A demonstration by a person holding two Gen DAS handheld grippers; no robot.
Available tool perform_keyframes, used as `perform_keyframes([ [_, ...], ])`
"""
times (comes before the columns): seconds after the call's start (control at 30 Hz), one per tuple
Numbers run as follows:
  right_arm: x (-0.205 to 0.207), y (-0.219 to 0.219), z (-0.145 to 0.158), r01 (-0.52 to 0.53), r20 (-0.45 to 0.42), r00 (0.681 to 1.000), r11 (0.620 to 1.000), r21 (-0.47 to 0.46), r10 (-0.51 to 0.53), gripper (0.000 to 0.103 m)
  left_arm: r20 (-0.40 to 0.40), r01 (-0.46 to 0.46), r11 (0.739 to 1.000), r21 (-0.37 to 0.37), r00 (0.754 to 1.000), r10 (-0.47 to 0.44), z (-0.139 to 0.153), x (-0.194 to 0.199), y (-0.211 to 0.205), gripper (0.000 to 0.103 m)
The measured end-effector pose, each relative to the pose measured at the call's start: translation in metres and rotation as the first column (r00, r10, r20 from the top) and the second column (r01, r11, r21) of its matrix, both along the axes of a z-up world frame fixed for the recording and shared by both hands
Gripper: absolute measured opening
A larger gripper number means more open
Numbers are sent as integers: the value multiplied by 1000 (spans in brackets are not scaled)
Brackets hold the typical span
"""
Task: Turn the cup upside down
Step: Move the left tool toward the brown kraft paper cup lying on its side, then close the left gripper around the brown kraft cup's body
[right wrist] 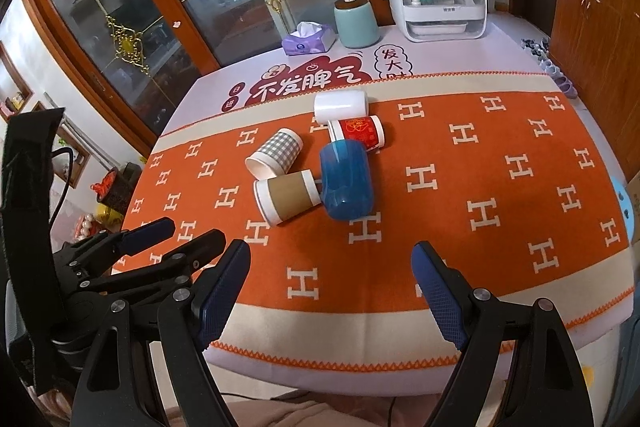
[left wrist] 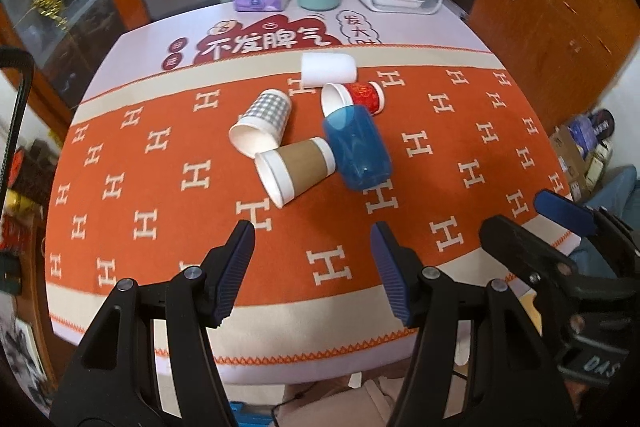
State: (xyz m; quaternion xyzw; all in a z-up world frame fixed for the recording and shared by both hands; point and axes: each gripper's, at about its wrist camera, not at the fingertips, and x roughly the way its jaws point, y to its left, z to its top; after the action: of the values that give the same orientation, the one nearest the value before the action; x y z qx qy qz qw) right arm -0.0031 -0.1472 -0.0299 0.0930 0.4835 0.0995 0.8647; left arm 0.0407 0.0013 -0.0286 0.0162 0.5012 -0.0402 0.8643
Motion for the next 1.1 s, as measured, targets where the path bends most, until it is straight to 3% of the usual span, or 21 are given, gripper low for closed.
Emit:
perform_keyframes([
  [0.07, 11, -2, -6, 6, -16, 1000, 1000, 12, -5, 84, -18, 28, 999, 37, 999, -27, -2, 12, 0, 58],
  [0.17, 28, -6, -15, 19, -33, 999, 999, 25, -18, 84, -54, 90, 995, 30, 995, -88, -5, 28, 1, 58],
  [0.33, 61, -14, -38, 42, -74, 997, 998, 53, -38, 84, -97, 224, 973, 60, 971, -217, -18, 63, 0, 62],
  [0.43, 80, -19, -57, 70, -124, 990, 994, 82, -59, 84, -132, 315, 944, 101, 944, -301, -32, 82, -5, 62],
  [0.6, 107, -23, -99, 105, -231, 970, 986, 129, -74, 84, -207, 443, 873, 205, 891, -404, -65, 110, -22, 62],
  [0.9, 125, -25, -167, 137, -374, 925, 975, 172, -64, 84, -352, 560, 763, 323, 819, -453, -129, 145, -48, 62],
  [1.1, 120, -32, -191, 144, -417, 907, 975, 169, -61, 84, -414, 591, 734, 335, 792, -449, -154, 157, -54, 62],
])
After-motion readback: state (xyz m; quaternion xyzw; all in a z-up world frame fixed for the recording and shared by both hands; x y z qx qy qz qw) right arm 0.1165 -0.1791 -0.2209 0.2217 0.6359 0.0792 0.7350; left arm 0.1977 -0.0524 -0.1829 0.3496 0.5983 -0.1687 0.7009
